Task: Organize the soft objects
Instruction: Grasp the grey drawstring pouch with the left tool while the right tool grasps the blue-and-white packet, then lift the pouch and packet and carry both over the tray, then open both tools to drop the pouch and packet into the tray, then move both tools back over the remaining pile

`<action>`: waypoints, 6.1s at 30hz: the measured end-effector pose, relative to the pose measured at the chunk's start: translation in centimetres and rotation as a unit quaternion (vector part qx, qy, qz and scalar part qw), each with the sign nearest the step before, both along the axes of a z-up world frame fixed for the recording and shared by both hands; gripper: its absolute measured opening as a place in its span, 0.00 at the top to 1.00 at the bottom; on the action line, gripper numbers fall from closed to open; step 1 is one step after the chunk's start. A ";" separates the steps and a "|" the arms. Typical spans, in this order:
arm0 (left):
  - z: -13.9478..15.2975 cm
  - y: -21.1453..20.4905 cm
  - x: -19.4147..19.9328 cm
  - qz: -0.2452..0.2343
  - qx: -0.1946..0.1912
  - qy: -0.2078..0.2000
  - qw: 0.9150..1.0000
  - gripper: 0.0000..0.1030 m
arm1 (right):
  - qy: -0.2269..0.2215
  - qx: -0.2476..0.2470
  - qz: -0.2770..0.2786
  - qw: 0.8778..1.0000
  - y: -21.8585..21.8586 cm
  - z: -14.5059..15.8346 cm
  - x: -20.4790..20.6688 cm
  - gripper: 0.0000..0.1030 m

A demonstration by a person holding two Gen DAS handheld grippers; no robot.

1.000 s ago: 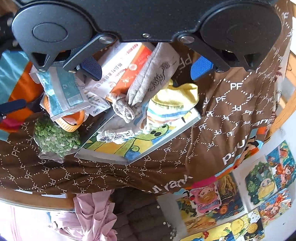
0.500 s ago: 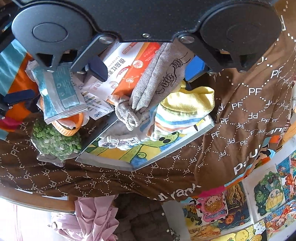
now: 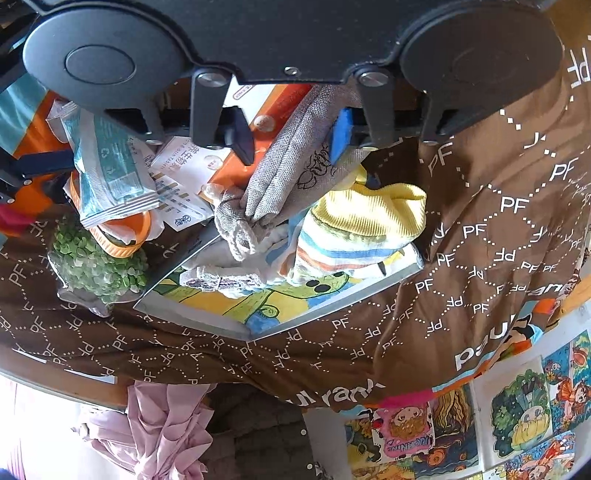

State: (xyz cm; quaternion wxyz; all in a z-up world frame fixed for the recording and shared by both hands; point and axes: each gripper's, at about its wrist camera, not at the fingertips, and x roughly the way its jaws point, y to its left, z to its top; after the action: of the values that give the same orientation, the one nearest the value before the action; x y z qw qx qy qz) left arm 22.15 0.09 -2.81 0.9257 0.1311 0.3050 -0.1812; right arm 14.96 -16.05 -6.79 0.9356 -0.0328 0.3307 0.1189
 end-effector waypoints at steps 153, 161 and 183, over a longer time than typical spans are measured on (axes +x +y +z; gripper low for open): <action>7.1 -1.1 -7.7 0.071 -0.227 -0.100 0.966 0.01 | -0.173 0.067 -0.143 0.972 -9.0 11.5 -5.9 0.00; 6.3 -1.4 -11.1 0.073 -0.217 -0.095 0.969 0.01 | -0.152 0.060 -0.151 0.975 -9.3 10.8 -8.8 0.00; 3.6 -3.4 -15.0 0.053 -0.161 -0.047 0.984 0.01 | -0.075 0.051 -0.184 0.979 -10.6 8.8 -10.5 0.00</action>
State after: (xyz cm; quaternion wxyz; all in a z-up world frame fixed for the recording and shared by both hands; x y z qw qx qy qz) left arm 7.14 -3.28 0.75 0.9563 -0.0279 0.2347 -0.1723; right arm 4.43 -26.64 1.96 0.9641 0.0679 0.2533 -0.0416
